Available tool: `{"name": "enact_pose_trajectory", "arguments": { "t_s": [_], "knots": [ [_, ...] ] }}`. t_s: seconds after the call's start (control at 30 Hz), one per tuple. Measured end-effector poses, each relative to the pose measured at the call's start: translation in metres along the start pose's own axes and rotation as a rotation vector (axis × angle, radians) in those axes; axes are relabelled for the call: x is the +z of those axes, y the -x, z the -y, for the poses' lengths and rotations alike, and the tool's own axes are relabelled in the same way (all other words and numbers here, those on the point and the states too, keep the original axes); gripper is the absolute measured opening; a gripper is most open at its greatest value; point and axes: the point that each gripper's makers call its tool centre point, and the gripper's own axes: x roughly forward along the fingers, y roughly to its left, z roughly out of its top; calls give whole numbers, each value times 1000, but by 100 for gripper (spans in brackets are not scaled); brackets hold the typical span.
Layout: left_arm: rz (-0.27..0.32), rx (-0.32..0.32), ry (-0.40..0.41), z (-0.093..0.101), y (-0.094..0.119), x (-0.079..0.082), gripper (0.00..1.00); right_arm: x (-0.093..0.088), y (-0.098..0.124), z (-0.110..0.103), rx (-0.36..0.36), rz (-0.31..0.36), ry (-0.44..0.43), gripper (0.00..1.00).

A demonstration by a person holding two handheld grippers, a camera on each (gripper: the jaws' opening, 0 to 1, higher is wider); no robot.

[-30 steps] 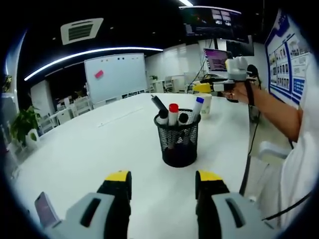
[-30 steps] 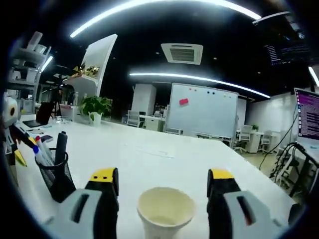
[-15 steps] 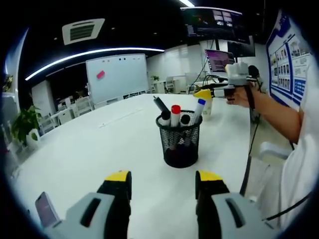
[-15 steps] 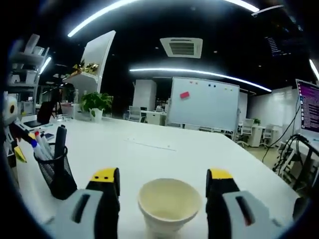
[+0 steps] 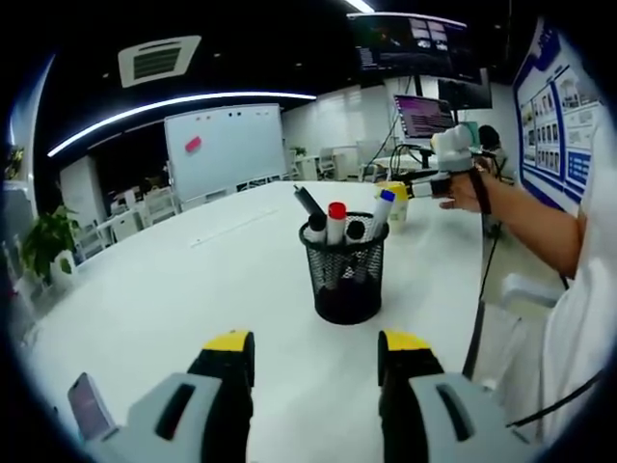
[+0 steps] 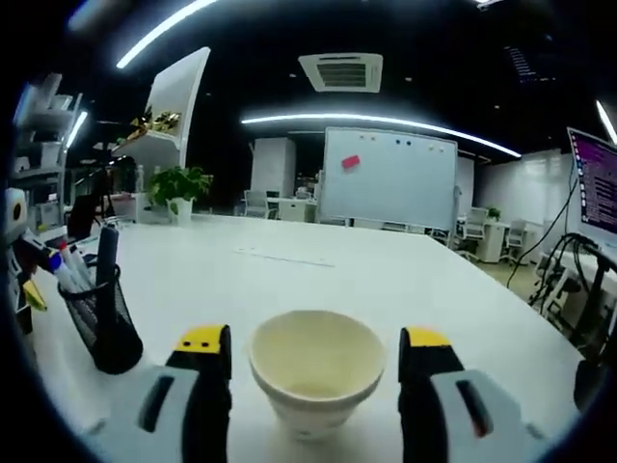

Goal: Place the scattered laser pointers and whiteboard markers into the pen holder and stack the scattered paper cups together

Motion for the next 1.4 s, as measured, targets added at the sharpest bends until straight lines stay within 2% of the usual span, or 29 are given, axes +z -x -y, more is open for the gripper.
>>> {"name": "enact_pose_trajectory", "arguments": {
  "t_s": [0.6, 0.97, 1.13, 1.27, 1.4],
  "knots": [
    [-14, 12, -3, -7, 2, -5, 52, -17, -3, -4, 33, -51, 14, 72],
    [-18, 11, -6, -8, 1, -5, 52, -22, -4, -3, 26, -65, 10, 72],
    [-20, 13, -3, -8, 1, -6, 52, -26, -6, -5, 39, -75, 6, 68],
    [-19, 15, 0, -8, 1, -6, 52, -29, -8, -8, 57, -83, 1, 60],
    [-20, 16, 2, -8, 2, -7, 52, -31, -9, -9, 63, -85, -8, 59]
  ]
}}
